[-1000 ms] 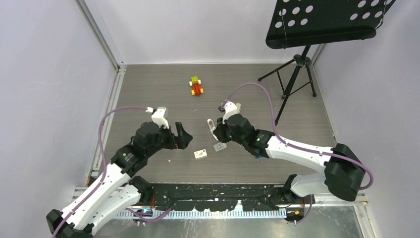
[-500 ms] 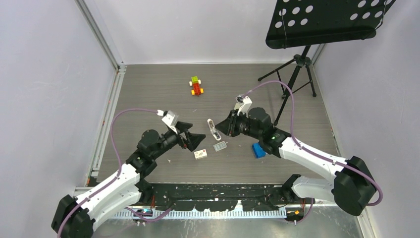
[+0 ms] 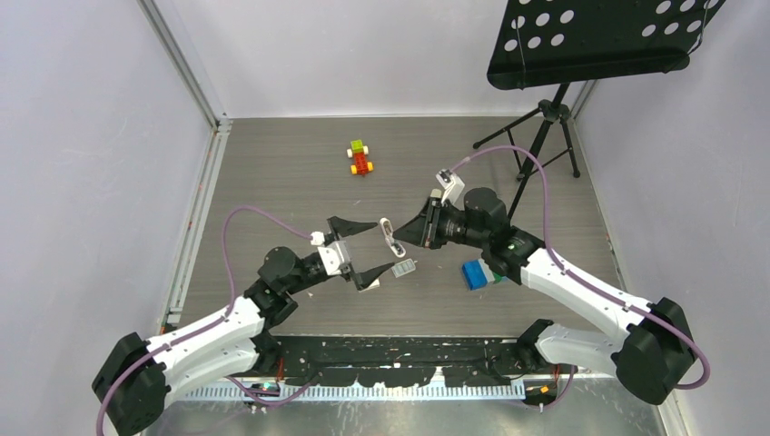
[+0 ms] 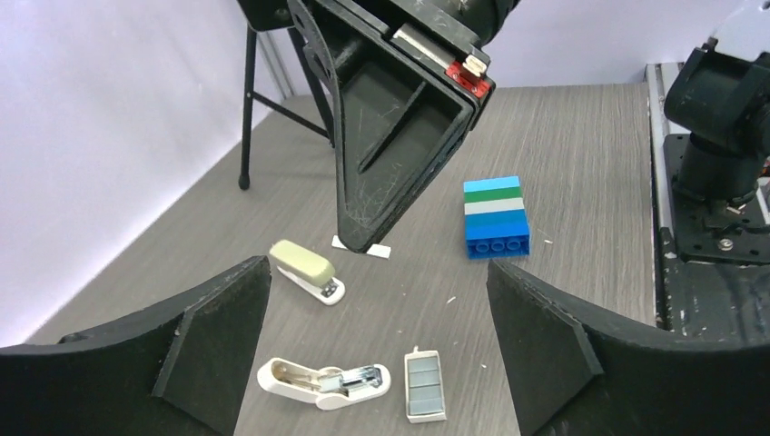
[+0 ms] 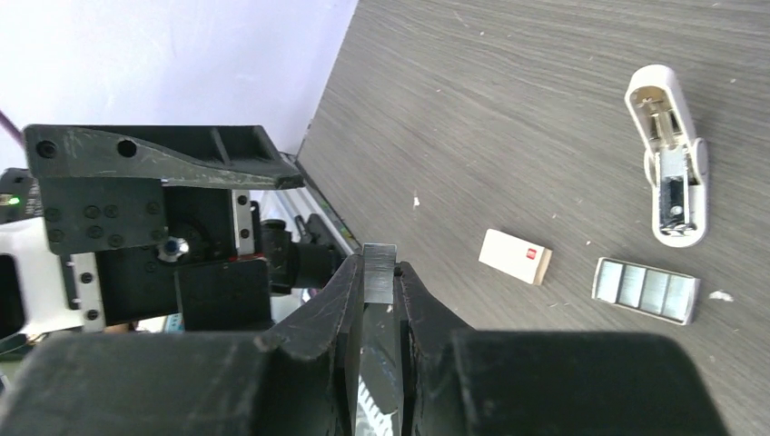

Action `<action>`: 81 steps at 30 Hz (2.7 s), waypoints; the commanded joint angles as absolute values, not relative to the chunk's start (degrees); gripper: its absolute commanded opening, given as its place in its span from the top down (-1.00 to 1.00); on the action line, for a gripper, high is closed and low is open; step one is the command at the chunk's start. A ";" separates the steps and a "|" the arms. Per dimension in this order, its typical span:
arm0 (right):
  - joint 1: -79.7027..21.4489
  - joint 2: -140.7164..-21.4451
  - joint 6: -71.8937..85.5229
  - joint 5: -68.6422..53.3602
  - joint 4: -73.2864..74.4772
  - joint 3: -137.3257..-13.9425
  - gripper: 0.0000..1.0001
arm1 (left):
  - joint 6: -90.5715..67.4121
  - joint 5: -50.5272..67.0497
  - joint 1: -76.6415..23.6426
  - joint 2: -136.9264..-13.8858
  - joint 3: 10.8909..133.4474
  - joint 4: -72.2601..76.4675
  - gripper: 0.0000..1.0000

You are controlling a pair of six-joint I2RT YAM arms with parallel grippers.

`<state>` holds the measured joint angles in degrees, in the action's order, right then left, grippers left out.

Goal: Load the staples into the stapler

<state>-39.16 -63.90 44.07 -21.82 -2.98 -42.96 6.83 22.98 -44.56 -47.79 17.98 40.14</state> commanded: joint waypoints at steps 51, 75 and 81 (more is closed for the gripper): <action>-36.77 -61.49 54.27 -37.63 -16.92 -39.59 0.58 | 5.13 30.62 -45.26 -52.40 18.07 54.71 0.76; -34.89 -47.70 37.73 -5.40 16.58 -38.31 -0.34 | -14.57 10.47 -49.43 -56.94 36.95 -5.23 0.84; -34.89 -46.25 36.49 -1.23 20.22 -37.27 -0.35 | -20.25 5.20 -52.95 -67.00 42.51 -12.42 0.84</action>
<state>-35.14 -48.18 38.85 -6.37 17.39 -38.02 -14.83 10.41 -50.74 -62.22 38.04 -4.69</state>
